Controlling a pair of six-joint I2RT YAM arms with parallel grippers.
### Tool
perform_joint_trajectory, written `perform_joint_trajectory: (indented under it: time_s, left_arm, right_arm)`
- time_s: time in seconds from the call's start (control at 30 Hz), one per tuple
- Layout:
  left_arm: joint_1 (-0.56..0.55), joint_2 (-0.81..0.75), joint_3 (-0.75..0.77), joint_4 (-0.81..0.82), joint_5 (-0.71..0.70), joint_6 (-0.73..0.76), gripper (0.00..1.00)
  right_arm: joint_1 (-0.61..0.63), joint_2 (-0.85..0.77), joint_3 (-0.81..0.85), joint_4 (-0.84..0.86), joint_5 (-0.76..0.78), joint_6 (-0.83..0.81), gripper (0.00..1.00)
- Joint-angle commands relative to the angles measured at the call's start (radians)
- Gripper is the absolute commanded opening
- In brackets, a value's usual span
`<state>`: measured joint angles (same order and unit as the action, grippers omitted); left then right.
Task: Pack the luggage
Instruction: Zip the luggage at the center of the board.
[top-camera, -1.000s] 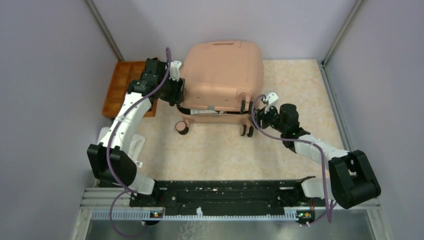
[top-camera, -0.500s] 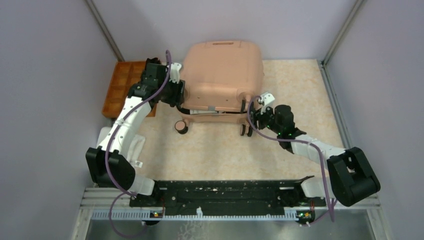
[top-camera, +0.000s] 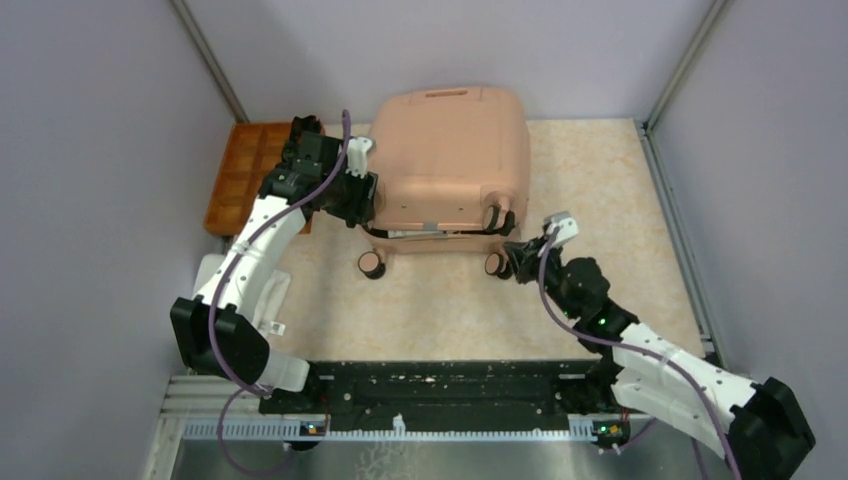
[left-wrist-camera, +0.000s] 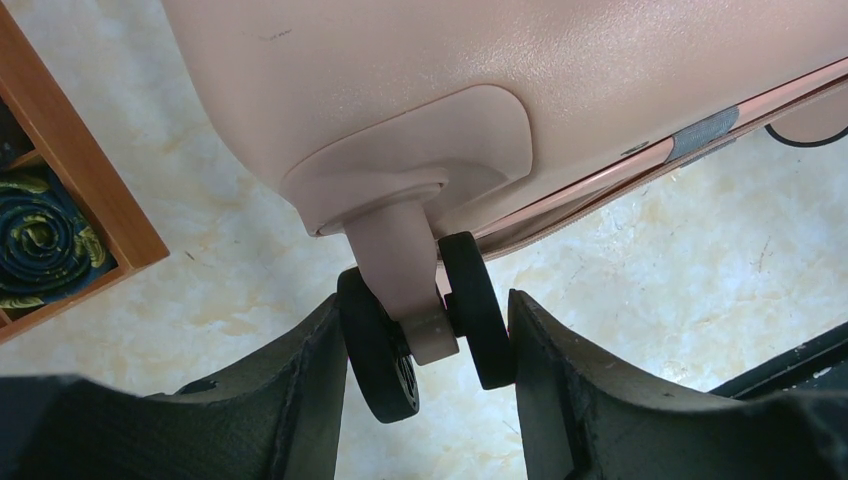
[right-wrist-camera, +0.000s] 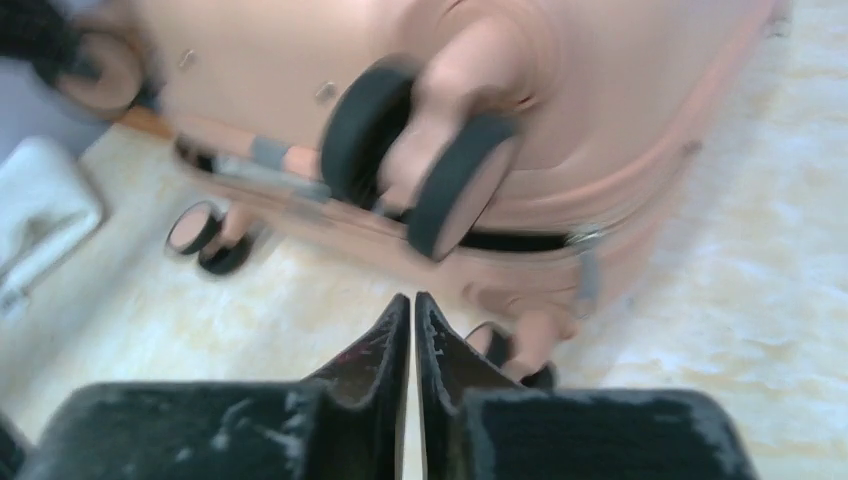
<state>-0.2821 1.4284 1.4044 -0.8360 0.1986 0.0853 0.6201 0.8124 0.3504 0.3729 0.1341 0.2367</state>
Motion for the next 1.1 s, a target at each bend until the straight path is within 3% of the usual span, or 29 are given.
perform_joint_trajectory:
  time_s: [0.0, 0.17, 0.43, 0.73, 1.07]
  left_arm:
    - [-0.042, -0.094, 0.064, 0.093, 0.219, 0.086, 0.0]
    - [-0.042, -0.089, 0.094, 0.083, 0.218, 0.086, 0.0]
    - [-0.042, -0.089, 0.128, 0.041, 0.226, 0.104, 0.0]
    - [-0.042, -0.091, 0.127, -0.044, 0.278, 0.146, 0.0]
    - [-0.043, -0.118, 0.113, -0.138, 0.399, 0.211, 0.0]
  right_arm:
    - [0.202, 0.03, -0.07, 0.018, 0.07, 0.043, 0.0]
    - [0.332, 0.339, -0.001, 0.204, 0.049, -0.034, 0.0]
    - [0.337, 0.828, 0.318, 0.3, 0.024, -0.215, 0.0]
    - [0.334, 1.067, 0.597, 0.273, 0.098, -0.31, 0.0]
    - [0.326, 1.186, 0.735, 0.315, 0.176, -0.336, 0.0]
